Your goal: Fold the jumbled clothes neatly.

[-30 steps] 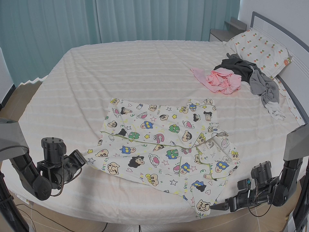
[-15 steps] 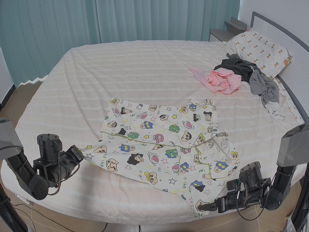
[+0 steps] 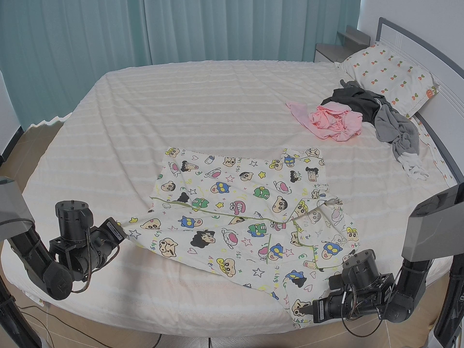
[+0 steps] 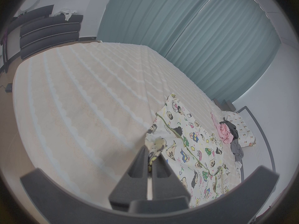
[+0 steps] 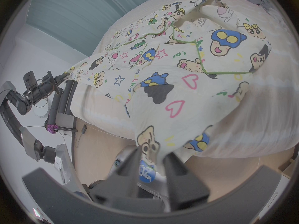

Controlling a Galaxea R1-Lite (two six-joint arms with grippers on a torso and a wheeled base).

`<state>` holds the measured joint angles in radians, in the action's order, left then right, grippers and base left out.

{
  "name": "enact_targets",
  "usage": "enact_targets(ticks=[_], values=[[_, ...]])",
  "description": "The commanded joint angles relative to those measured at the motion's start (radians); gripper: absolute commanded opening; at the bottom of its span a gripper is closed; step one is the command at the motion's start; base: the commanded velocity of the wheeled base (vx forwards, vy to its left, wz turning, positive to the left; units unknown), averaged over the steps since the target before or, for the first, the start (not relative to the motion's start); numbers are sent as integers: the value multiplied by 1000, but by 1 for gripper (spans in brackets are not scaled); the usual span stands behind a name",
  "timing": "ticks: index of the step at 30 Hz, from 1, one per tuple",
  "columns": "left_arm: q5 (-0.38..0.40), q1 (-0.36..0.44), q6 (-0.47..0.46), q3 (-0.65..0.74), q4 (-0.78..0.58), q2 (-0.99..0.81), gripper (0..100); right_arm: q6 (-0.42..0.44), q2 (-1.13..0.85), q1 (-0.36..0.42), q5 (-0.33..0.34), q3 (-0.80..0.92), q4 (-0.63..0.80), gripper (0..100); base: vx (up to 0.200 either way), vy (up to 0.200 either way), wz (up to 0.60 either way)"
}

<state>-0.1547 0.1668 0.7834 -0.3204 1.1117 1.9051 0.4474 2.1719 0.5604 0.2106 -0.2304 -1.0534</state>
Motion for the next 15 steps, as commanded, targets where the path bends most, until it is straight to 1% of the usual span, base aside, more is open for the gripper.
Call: enact_targets(ticks=[1,7,8,11,12,13,15], values=[[0,0,0,0,0,3,0,-3,14,10,-25,-3,1,0,0,0,0],[0,0,0,3,2,-1,0,-1,-12,1,-37,22,-5,0,0,0,0],[0,2,0,4,0,-3,0,2,-50,-2,-34,51,-11,0,0,0,0],[0,2,-1,7,0,-1,0,8,-144,-22,-11,91,-10,0,0,0,0],[-2,3,-1,7,0,-3,0,13,-175,-25,4,105,-10,0,0,0,0],[-2,3,-4,9,0,-5,0,28,-225,-40,32,120,-11,0,0,0,0],[-2,3,-7,11,0,-6,0,45,-274,-66,62,128,-5,0,0,0,0]])
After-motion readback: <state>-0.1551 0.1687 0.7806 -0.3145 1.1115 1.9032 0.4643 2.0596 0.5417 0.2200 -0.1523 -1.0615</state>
